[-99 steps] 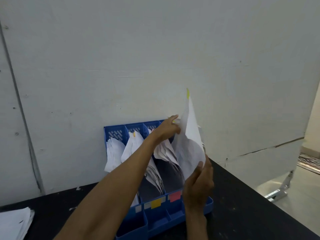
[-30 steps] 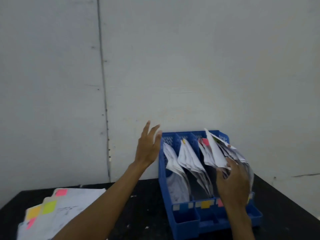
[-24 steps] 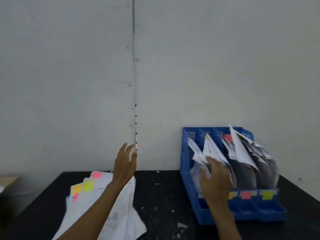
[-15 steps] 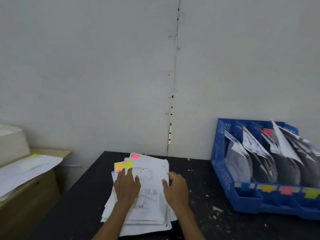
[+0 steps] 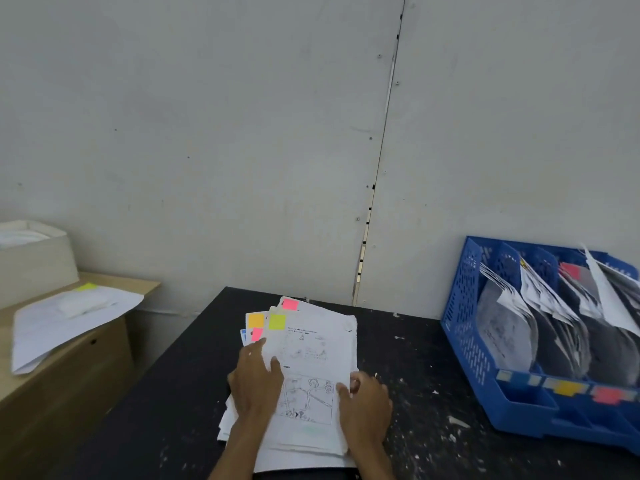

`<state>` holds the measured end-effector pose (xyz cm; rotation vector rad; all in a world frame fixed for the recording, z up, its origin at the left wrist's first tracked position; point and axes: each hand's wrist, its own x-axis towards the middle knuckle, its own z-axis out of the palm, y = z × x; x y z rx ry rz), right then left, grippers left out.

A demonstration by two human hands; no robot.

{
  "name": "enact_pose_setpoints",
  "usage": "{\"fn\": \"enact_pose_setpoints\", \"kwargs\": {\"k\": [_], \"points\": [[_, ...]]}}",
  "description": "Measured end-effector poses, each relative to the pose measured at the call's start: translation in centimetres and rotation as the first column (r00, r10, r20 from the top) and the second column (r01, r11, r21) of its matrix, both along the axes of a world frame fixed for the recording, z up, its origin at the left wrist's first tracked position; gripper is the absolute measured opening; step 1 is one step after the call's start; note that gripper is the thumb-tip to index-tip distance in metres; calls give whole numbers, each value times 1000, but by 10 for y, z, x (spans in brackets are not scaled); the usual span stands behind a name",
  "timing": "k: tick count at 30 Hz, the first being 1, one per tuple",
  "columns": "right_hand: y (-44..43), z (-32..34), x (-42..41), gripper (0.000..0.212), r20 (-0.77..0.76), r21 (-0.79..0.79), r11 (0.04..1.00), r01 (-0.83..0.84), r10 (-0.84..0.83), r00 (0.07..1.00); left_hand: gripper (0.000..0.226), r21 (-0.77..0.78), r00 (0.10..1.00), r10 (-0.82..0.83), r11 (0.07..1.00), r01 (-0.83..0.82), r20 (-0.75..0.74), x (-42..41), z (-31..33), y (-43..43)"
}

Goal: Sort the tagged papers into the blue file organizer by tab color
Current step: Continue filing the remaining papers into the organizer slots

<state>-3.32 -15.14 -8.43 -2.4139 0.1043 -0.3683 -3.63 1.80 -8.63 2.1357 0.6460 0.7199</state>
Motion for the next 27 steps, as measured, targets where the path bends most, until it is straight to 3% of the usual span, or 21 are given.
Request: {"fn": "enact_pose_setpoints", "kwargs": {"k": [3,7,13,15,17,27], "points": [[-1,-4,2,13,41,147,989,3,-9,999,43,-77,999,28,997,-24,47,-1,1,5],[-1,-5,5,6,59,210,978,14,-26,998,39,-71,999,43,997,-40,32,-2,4,7],[-3,-4,10,16,35,216,976,32,-41,999,36,-84,997,44,996,-39,55,-2,4,7],[-3,-3,10,9,63,272,962,30,-48,997,37,-93,996,55,994,-49,66,-3,6,9],[-4,-4,12,16,85,338,940,40,-73,994,36,-118,994,79,991,-70,75,-3,7,11],[-5,4,7,9,137,453,892,3,-73,988,37,-210,929,117,977,-43,351,-16,25,5]]}}
